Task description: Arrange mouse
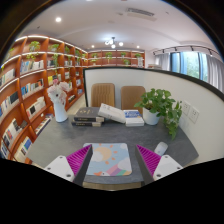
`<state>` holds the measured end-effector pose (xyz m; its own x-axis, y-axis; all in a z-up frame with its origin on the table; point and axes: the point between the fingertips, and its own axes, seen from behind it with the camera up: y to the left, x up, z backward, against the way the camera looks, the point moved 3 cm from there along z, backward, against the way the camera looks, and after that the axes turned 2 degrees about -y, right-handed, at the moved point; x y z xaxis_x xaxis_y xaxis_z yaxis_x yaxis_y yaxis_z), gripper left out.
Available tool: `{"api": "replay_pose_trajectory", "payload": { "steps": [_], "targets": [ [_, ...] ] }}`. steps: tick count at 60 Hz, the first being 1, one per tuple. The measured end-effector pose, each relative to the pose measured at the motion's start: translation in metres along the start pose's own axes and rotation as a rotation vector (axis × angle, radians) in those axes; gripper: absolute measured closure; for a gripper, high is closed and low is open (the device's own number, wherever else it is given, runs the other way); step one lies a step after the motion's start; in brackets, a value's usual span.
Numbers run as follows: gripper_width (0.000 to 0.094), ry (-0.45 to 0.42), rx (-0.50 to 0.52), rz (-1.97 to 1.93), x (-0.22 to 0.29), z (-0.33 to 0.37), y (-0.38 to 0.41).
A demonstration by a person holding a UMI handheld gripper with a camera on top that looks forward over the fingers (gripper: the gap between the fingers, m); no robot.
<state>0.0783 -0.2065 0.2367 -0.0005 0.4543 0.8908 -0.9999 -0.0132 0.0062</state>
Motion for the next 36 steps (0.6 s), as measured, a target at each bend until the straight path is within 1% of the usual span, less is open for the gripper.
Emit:
{"api": "replay_pose_trajectory", "payload": {
  "steps": [1,6,16,20,28,32,36],
  "targets": [
    [0.0076,0.001,-0.004,0.005,0.007,-0.003,0.009],
    [0.0076,0.017,-0.005,0.011,-0.003,-0.010,0.008],
    [0.0080,0.051,0.013,-0.003,-0.058,-0.027,-0.030],
    [0.0084,0.069,0.009,-0.013,-0.081,-0.032,-0.050],
    [0.0082,0.140,-0.023,-0.015,-0.133,-0.044,-0.104],
    [0.0080,0.187,-0.041,-0.014,-0.152,-0.053,-0.135],
    [0.0081,0.210,-0.064,-0.006,-0.160,-0.067,-0.165]
  ]
}}
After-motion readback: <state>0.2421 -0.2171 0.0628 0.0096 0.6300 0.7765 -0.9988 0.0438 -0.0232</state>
